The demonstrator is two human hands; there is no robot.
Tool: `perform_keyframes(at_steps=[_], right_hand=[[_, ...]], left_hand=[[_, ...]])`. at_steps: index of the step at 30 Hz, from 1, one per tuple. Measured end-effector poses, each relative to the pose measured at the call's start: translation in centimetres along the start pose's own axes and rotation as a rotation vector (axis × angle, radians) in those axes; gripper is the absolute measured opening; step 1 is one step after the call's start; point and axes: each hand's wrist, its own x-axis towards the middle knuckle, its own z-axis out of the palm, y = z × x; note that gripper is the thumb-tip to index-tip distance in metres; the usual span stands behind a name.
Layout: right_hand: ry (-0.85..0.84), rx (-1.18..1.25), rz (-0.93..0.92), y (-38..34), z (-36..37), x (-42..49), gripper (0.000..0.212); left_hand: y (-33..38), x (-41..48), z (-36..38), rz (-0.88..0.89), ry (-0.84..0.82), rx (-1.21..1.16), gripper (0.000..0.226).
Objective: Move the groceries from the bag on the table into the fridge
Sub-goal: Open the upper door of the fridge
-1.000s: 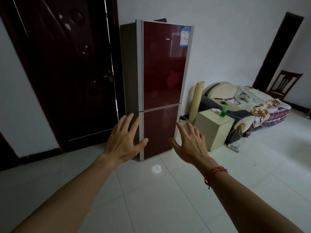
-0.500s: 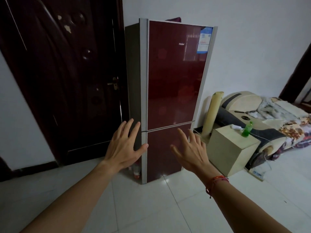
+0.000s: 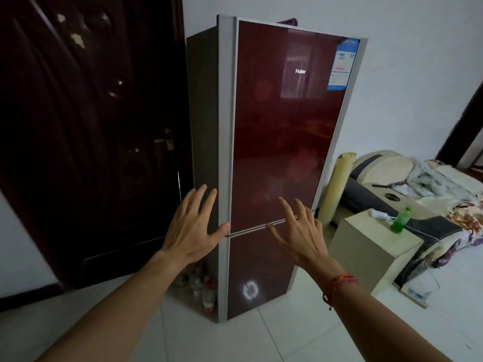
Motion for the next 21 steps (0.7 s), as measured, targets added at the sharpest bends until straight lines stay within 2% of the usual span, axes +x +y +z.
perform_keyframes(at_steps=[12, 21], right_hand=[[0.033, -0.006, 0.050, -3.0, 2.9, 12.8, 0.078], [0.020, 0.023, 0.026, -3.2, 4.5, 17.7, 0.080]], left_hand=[[-7.3, 13.4, 2.0, 0.056, -0.016, -0.036, 0.090], [-8.7, 16.4, 3.4, 0.029, -0.020, -0.041, 0.092]])
